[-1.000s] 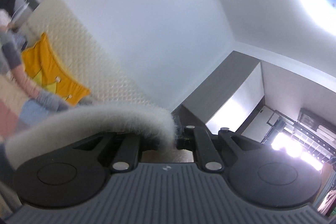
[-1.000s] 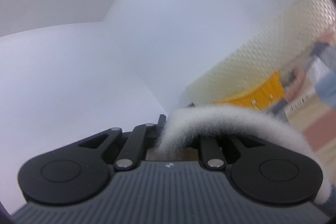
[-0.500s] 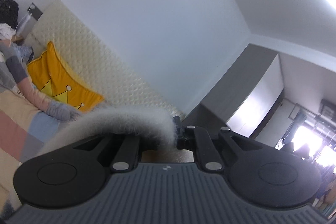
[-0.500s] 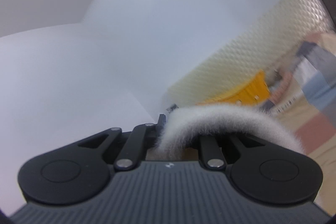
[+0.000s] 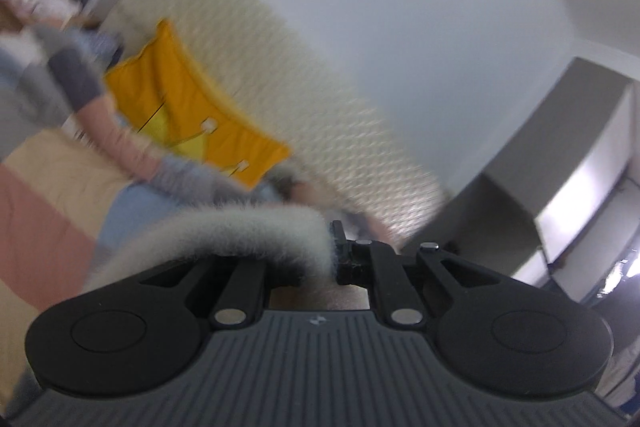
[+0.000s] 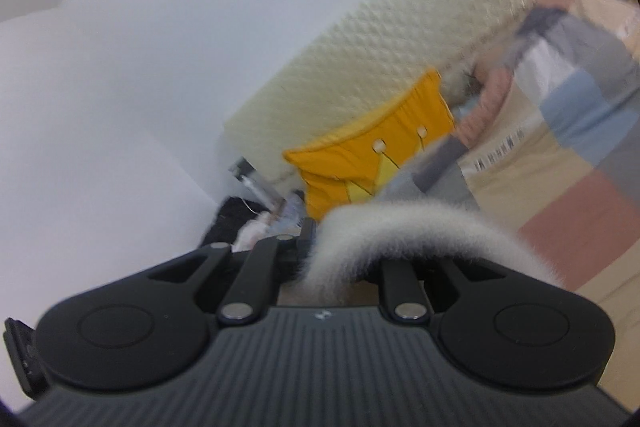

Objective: Fold large clothes
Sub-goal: 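Lift the blanket with both tools and lay it flat over the duvet, then open both tools and release the striped blanket onto the duvet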

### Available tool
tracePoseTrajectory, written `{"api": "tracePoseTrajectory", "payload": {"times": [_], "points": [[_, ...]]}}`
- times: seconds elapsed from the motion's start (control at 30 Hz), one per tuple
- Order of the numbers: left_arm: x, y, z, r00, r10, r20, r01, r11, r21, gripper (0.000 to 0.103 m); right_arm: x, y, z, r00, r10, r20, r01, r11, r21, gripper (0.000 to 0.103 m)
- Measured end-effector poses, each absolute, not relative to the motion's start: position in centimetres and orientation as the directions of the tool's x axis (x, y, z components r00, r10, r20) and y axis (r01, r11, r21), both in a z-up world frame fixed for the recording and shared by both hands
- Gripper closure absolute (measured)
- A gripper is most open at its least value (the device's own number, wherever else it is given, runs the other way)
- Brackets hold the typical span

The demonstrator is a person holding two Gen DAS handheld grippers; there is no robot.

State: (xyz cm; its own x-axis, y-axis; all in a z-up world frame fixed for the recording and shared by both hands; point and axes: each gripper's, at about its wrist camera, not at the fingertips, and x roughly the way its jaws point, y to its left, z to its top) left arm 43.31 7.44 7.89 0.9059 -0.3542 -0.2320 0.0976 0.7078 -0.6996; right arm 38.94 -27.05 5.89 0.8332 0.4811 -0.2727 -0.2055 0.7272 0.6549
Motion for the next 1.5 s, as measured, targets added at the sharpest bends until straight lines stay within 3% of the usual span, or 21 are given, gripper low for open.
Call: {"api": "tracePoseTrajectory", "payload": {"times": [0.37, 0.43, 0.6, 0.67, 0.8, 0.83, 0.87, 0.9, 0.97, 1.2, 1.5], "points": [[60.0, 10.3, -13.0, 0.861, -0.318, -0.398, -0.044, 0.731, -0.681, 0.090, 49.8, -23.5, -7.2, 0.800, 0.467, -0.376, -0.257, 0.834, 0.487, 0.086], [62.5, 10.5, -15.6, 0.836, -0.324, -0.444, -0.062, 0.747, -0.662, 0.090, 51.8, -22.8, -9.8, 0.789, 0.457, -0.411, -0.267, 0.857, 0.441, 0.086], [66.4, 10.7, -21.3, 0.785, -0.335, -0.521, -0.077, 0.782, -0.619, 0.087, 55.1, -23.4, -15.9, 0.749, 0.474, -0.463, -0.237, 0.844, 0.482, 0.085], [67.0, 10.3, -23.3, 0.765, -0.322, -0.557, -0.089, 0.804, -0.587, 0.086, 56.0, -23.5, -18.0, 0.732, 0.475, -0.489, -0.232, 0.848, 0.477, 0.079], [64.6, 9.6, -23.6, 0.750, -0.317, -0.581, -0.083, 0.826, -0.558, 0.073, 56.1, -24.2, -20.7, 0.713, 0.499, -0.492, -0.225, 0.828, 0.513, 0.072], [64.2, 9.6, -23.5, 0.749, -0.321, -0.579, -0.080, 0.824, -0.561, 0.072, 56.3, -24.4, -20.9, 0.709, 0.516, -0.481, -0.232, 0.814, 0.532, 0.063], [64.1, 9.8, -23.7, 0.748, -0.328, -0.577, -0.083, 0.817, -0.571, 0.064, 56.3, -24.6, -20.8, 0.699, 0.537, -0.471, -0.242, 0.799, 0.551, 0.049], [63.7, 9.7, -23.3, 0.743, -0.336, -0.578, -0.086, 0.809, -0.582, 0.050, 56.2, -24.5, -20.7, 0.684, 0.557, -0.471, -0.252, 0.787, 0.564, 0.042], [62.6, 9.5, -22.1, 0.737, -0.344, -0.582, -0.084, 0.808, -0.584, 0.039, 55.9, -23.9, -20.3, 0.665, 0.568, -0.486, -0.279, 0.792, 0.543, 0.027], [55.8, 7.2, -16.6, 0.713, -0.270, -0.647, -0.027, 0.911, -0.411, 0.039, 50.5, -22.7, -16.1, 0.662, 0.561, -0.497, -0.343, 0.816, 0.465, 0.024], [44.2, 6.6, -10.3, 0.739, -0.238, -0.630, -0.027, 0.925, -0.380, 0.039, 39.4, -21.6, -8.7, 0.698, 0.535, -0.475, -0.428, 0.844, 0.322, 0.024]]}}
